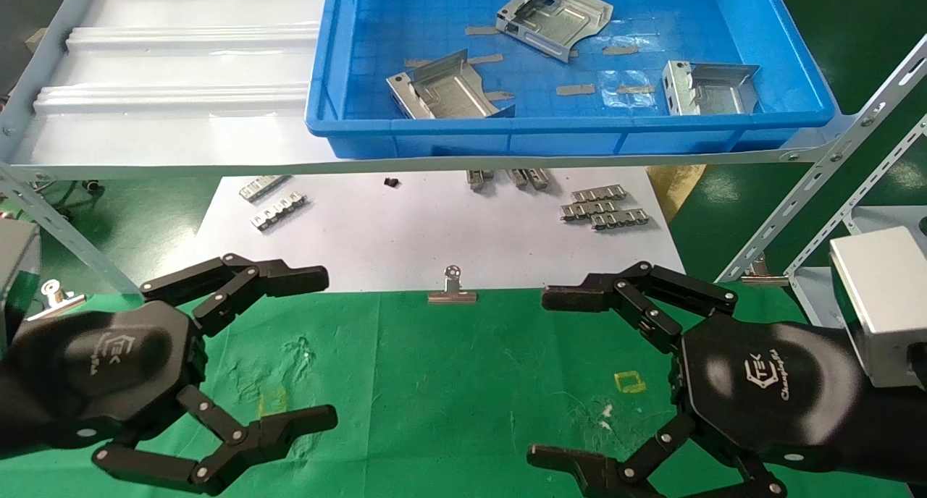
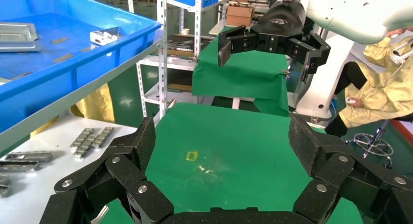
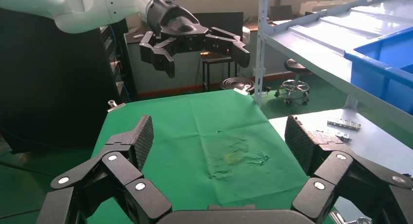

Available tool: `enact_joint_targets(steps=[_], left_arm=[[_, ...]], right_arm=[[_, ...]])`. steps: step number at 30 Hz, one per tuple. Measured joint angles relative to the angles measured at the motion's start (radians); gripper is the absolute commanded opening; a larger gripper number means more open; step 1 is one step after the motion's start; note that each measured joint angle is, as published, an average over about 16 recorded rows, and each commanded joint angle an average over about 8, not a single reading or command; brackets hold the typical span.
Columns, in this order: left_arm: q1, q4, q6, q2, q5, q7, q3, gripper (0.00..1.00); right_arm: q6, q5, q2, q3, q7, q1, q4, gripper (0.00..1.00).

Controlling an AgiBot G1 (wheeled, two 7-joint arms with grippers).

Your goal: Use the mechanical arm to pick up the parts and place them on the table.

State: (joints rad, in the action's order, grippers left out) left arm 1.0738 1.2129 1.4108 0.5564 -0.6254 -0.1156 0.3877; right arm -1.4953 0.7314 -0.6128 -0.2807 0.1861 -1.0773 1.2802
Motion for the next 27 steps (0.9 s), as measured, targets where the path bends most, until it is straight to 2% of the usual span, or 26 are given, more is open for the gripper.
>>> enact_joint_targets(steps=[21, 22, 27], left_arm=[[0.0, 0.0, 0.0, 0.0, 0.0, 0.0, 0.0, 1.0], [0.0, 0.0, 0.0, 0.0, 0.0, 0.0, 0.0, 0.95], [0.0, 0.0, 0.0, 0.0, 0.0, 0.0, 0.0, 0.32]], right_arm=[[0.0, 0.0, 0.0, 0.0, 0.0, 0.0, 0.0, 1.0], [0.0, 0.0, 0.0, 0.0, 0.0, 0.0, 0.0, 1.0], [0.0, 0.0, 0.0, 0.0, 0.0, 0.0, 0.0, 1.0]])
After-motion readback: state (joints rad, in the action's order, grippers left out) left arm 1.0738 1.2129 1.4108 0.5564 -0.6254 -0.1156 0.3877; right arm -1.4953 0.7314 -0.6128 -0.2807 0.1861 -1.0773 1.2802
